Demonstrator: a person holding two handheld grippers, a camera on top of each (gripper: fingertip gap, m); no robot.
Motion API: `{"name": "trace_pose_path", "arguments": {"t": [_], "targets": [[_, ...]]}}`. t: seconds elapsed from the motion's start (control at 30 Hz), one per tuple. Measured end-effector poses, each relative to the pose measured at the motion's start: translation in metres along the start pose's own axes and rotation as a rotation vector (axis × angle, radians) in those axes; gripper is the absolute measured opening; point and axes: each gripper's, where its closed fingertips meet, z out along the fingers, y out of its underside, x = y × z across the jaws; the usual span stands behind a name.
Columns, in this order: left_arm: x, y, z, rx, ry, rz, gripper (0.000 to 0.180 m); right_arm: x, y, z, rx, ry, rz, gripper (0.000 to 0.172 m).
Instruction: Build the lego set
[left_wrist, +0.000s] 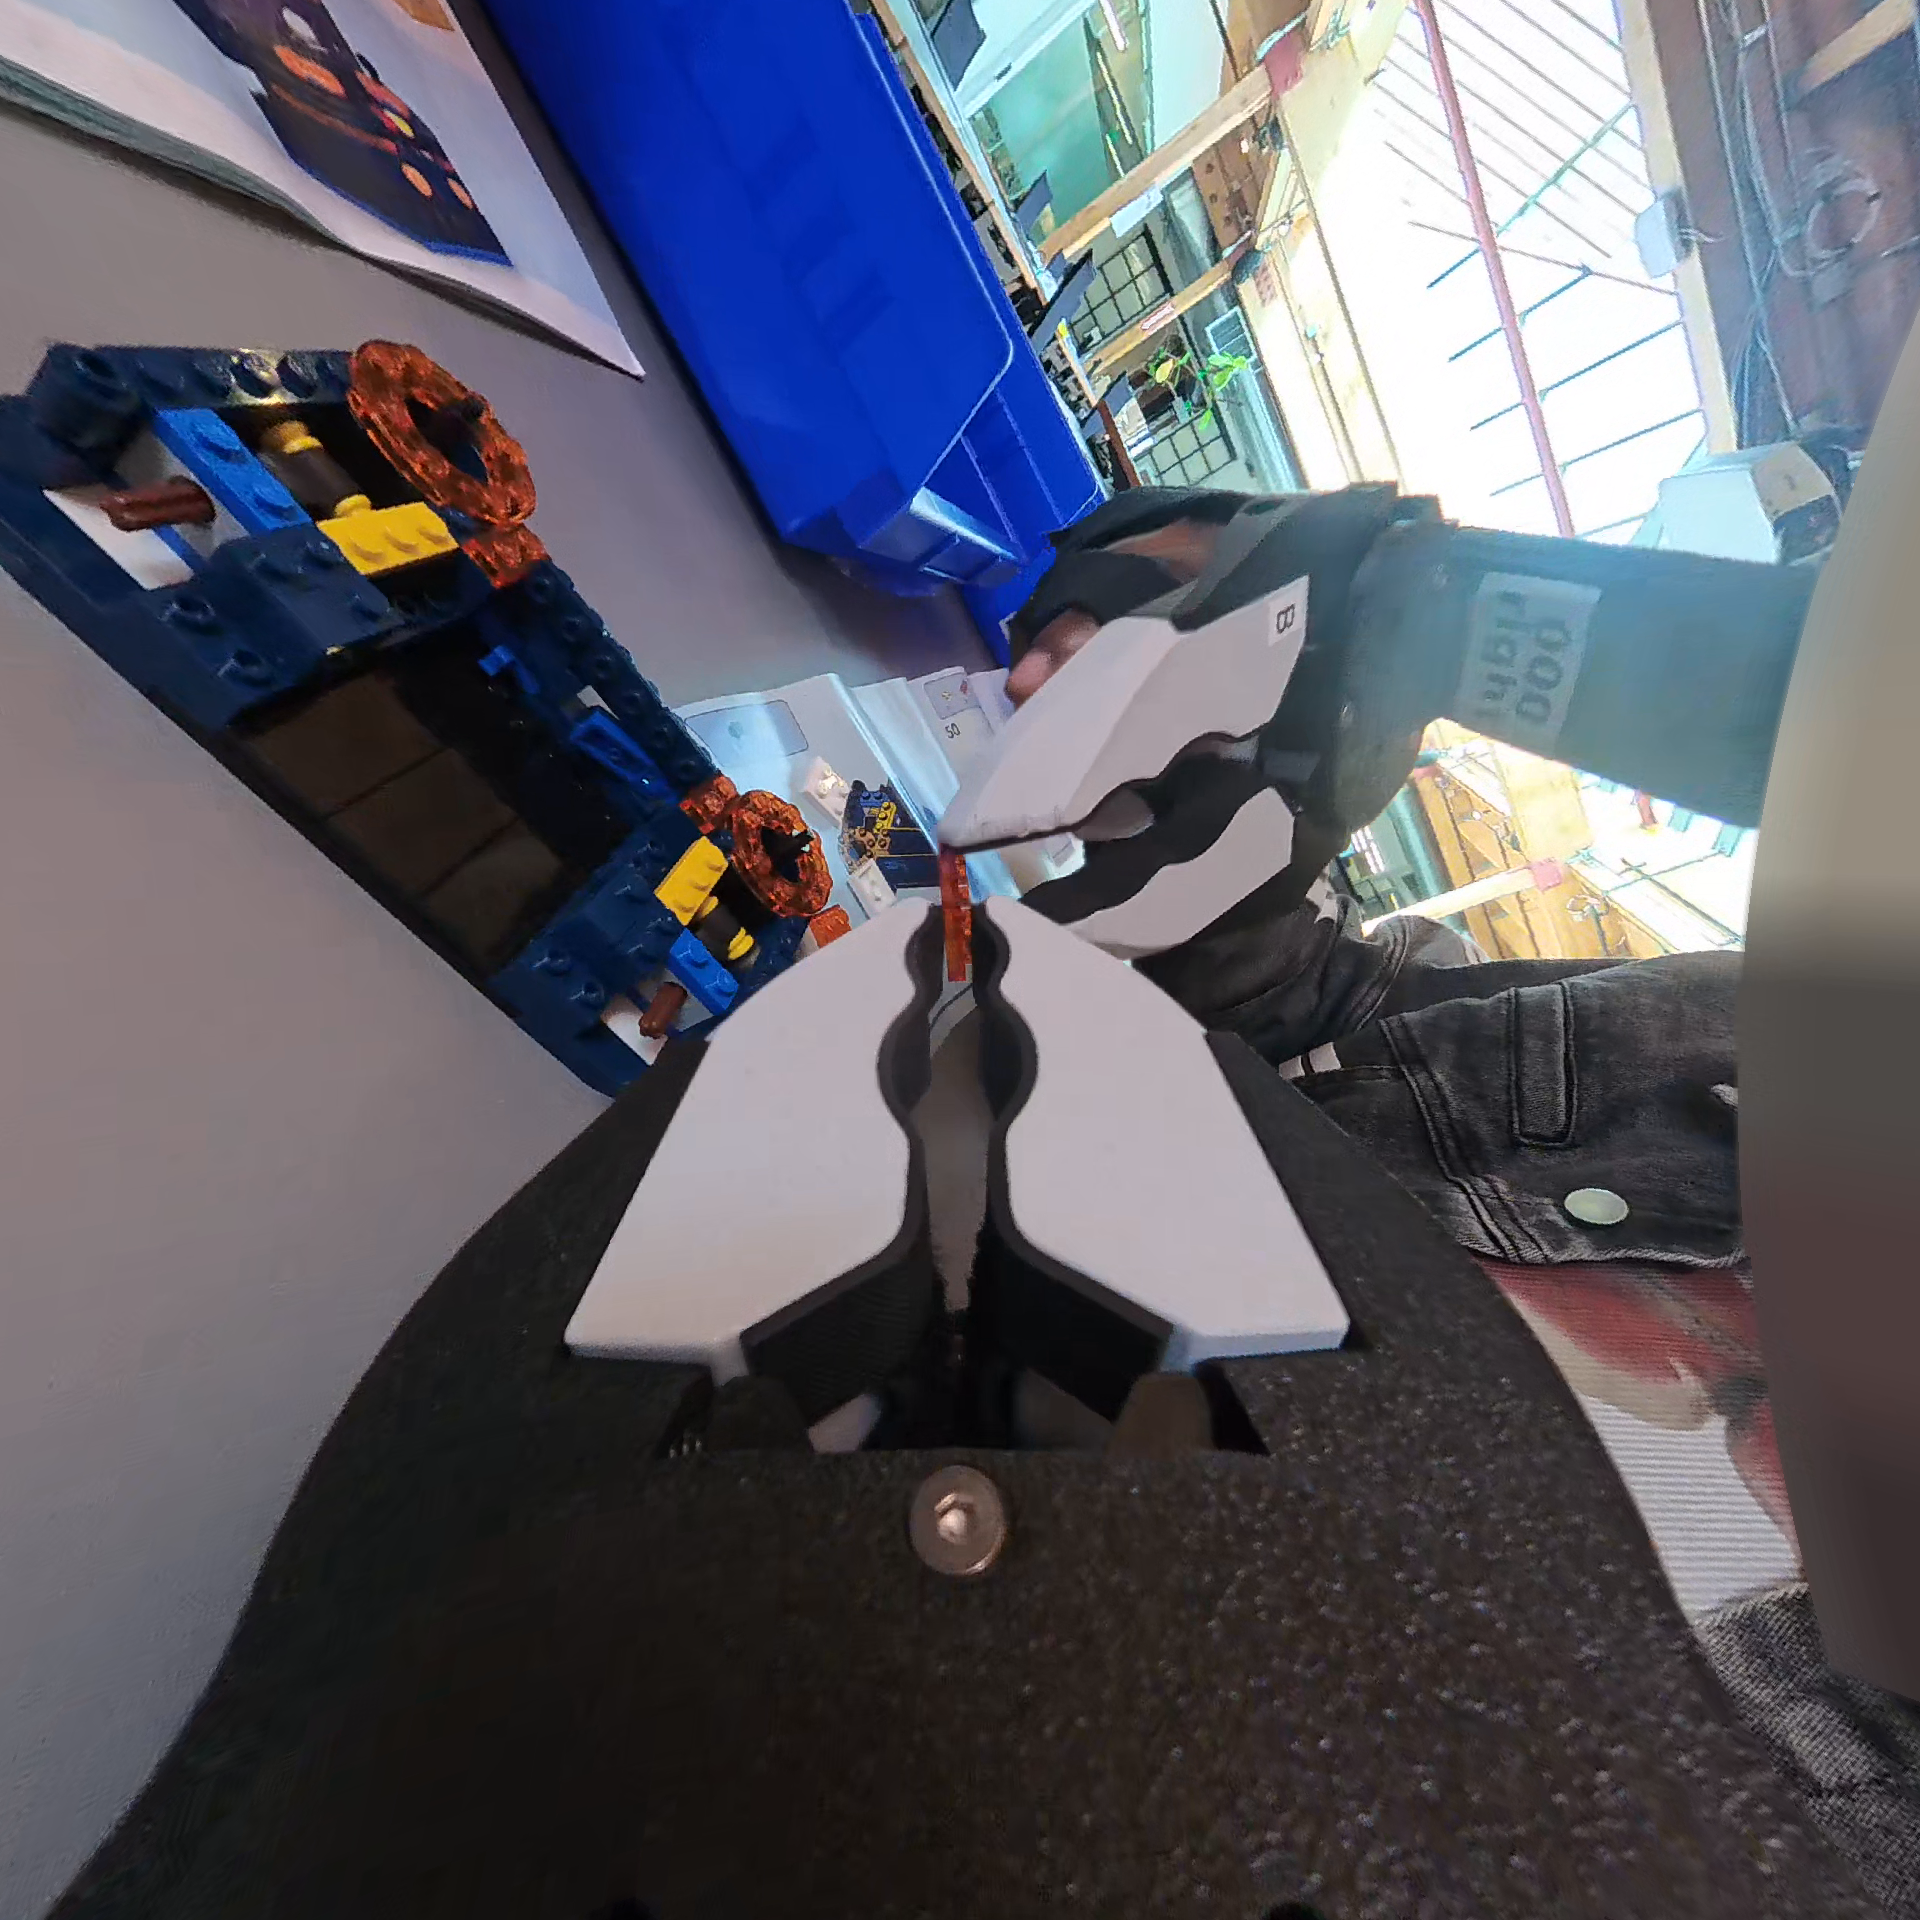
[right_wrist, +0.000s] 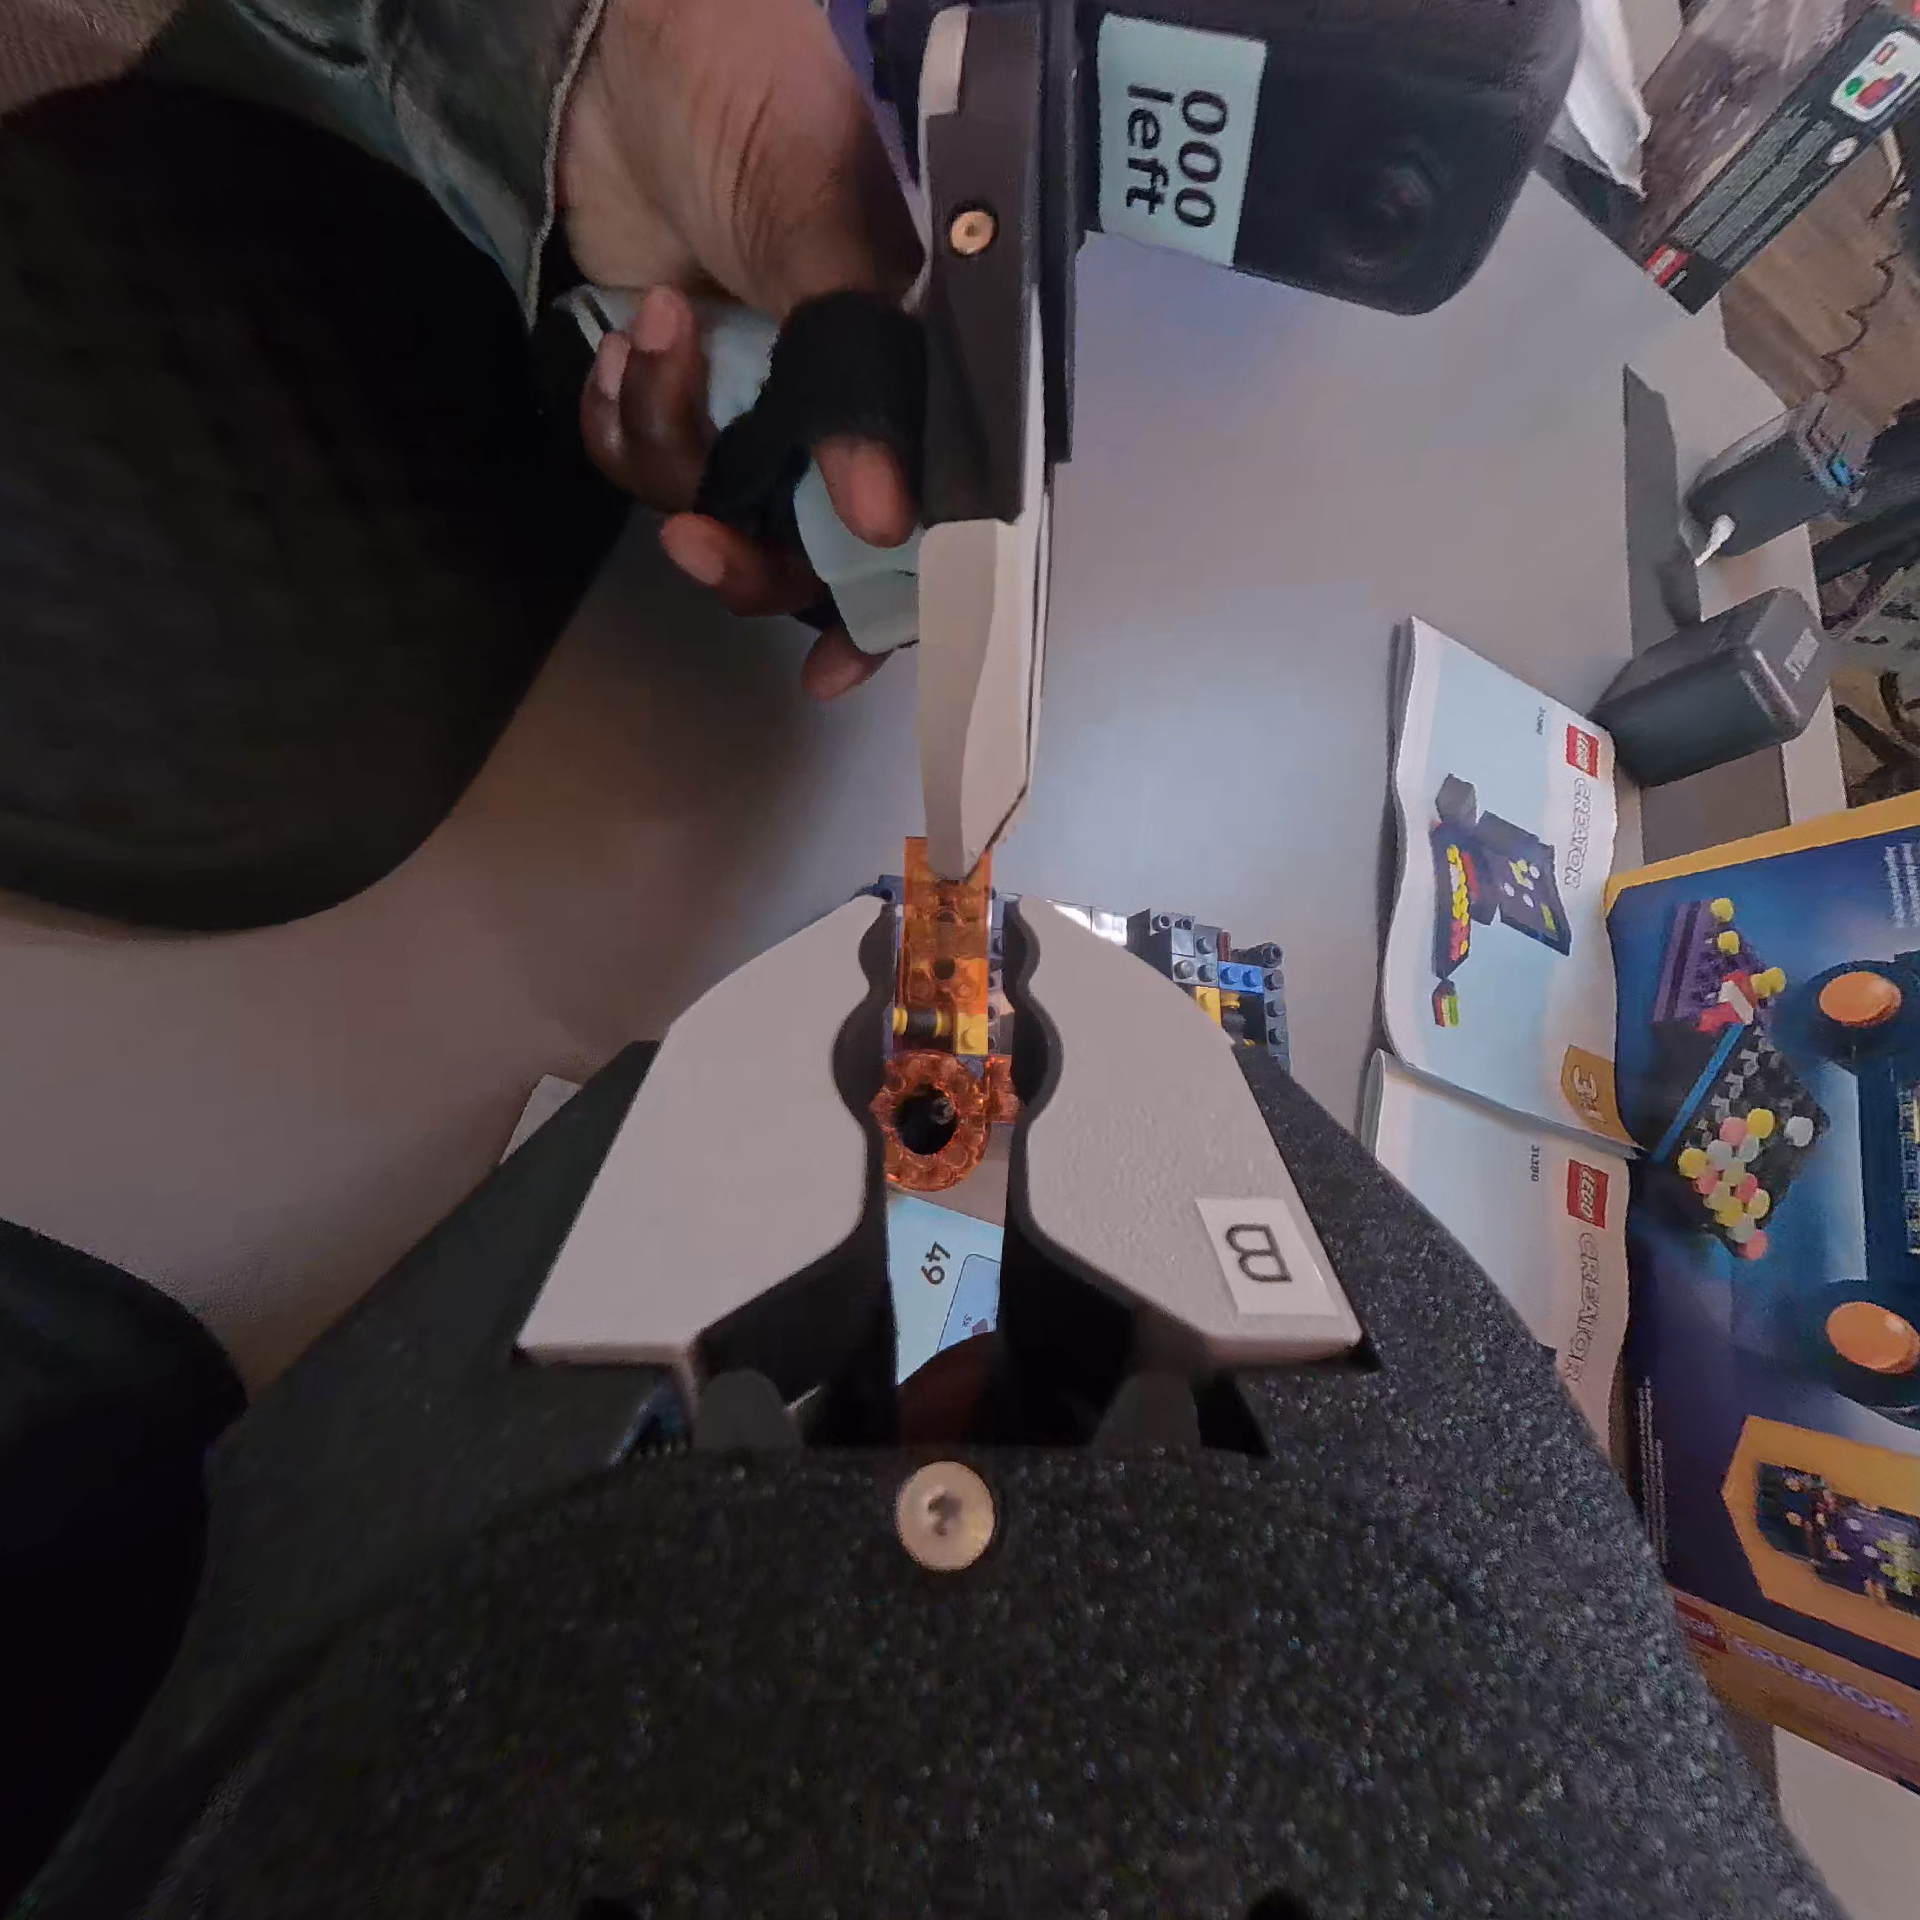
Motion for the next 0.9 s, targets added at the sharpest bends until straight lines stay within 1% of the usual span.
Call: {"name": "trace_pose_path", "arguments": {"t": [0.17, 0.23, 0.27, 0.3, 0.37, 0.43, 0.47, 0.53, 0.6, 0.67, 0.8, 0.9], "targets": [[0.000, 0.001, 0.000, 0.002, 0.011, -0.012, 0.004, -0.002, 0.004, 0.004, -0.042, 0.013, -0.023, 0.016], [-0.001, 0.001, 0.000, -0.002, -0.003, 0.033, 0.006, -0.004, 0.006, 0.003, -0.049, -0.019, 0.002, 0.016], [-0.004, -0.003, -0.002, 0.009, -0.024, 0.083, 0.012, -0.004, 0.010, 0.002, -0.062, -0.040, 0.026, 0.016], [-0.008, -0.007, -0.006, 0.012, -0.061, 0.165, 0.017, -0.005, 0.016, 0.001, -0.091, -0.075, 0.063, 0.016], [-0.017, -0.008, -0.014, -0.028, -0.146, 0.443, 0.020, -0.009, 0.030, 0.002, -0.151, -0.151, 0.139, 0.016], [-0.032, 0.001, -0.018, -0.132, -0.266, 0.709, 0.025, -0.013, 0.036, 0.007, -0.188, -0.191, 0.170, 0.016], [-0.031, 0.007, -0.017, -0.186, -0.274, 0.814, 0.027, -0.015, 0.037, 0.010, -0.204, -0.203, 0.163, 0.016], [-0.029, 0.013, -0.011, -0.224, -0.298, 0.990, 0.028, -0.016, 0.038, 0.016, -0.229, -0.204, 0.132, 0.016], [-0.031, 0.017, -0.004, -0.273, -0.323, 1.104, 0.028, -0.015, 0.037, 0.020, -0.237, -0.200, 0.118, 0.016], [-0.035, 0.019, 0.001, -0.330, -0.334, 1.145, 0.029, -0.014, 0.037, 0.023, -0.231, -0.193, 0.109, 0.016], [-0.037, 0.016, 0.009, -0.358, -0.328, 1.161, 0.025, -0.015, 0.036, 0.024, -0.199, -0.179, 0.104, 0.016], [-0.042, 0.017, 0.010, -0.402, -0.352, 1.193, 0.024, -0.017, 0.034, 0.026, -0.169, -0.178, 0.112, 0.016]]}}
